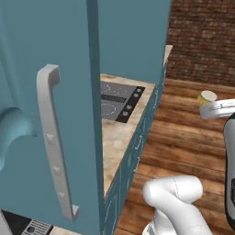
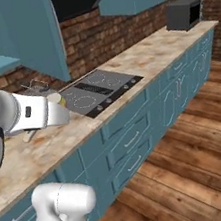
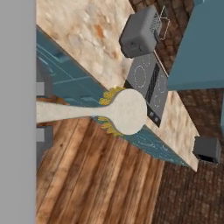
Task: Locate and retrieve the dish brush and soap dispenser from the cabinet. Place them next to the sink.
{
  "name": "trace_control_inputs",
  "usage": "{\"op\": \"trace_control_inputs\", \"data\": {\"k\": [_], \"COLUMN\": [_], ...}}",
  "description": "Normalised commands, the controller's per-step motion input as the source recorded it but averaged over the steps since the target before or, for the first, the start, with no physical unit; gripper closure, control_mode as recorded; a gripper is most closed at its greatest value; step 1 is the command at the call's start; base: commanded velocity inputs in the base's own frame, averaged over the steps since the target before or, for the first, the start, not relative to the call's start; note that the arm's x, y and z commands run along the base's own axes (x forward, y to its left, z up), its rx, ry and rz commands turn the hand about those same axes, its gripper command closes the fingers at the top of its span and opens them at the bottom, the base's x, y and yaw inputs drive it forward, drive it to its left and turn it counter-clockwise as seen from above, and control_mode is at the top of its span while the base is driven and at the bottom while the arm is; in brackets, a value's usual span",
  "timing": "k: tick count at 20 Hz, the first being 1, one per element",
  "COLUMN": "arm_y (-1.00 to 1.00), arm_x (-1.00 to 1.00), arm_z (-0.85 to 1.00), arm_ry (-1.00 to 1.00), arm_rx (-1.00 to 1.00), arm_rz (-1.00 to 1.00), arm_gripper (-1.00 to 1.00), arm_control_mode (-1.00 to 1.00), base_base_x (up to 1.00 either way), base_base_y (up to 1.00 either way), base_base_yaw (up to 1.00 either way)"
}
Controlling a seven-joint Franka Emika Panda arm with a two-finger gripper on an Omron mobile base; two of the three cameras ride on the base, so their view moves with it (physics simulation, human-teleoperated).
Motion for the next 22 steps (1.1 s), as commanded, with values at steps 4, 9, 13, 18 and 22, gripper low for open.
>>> {"op": "trace_control_inputs", "data": {"k": [4, 9, 13, 18, 22], "arm_y": [0.00, 0.00, 0.00, 0.00, 0.00], "arm_x": [0.00, 0.00, 0.00, 0.00, 0.00], "arm_z": [0.00, 0.00, 0.00, 0.00, 0.00], "arm_ry": [0.00, 0.00, 0.00, 0.00, 0.00], "arm_rx": [0.00, 0.00, 0.00, 0.00, 0.00], "arm_rz": [0.00, 0.00, 0.00, 0.00, 0.00], "arm_gripper": [1.00, 1.00, 1.00, 1.00, 1.00], "arm_control_mode": [1.00, 1.00, 1.00, 1.00, 1.00], "base_base_x": [0.01, 0.00, 0.00, 0.00, -0.03], "base_base_y": [-0.36, -0.33, -0.17, -0.06, -0.17], "base_base_yaw": [-0.37, -0.40, -0.44, -0.44, -0.34]}}
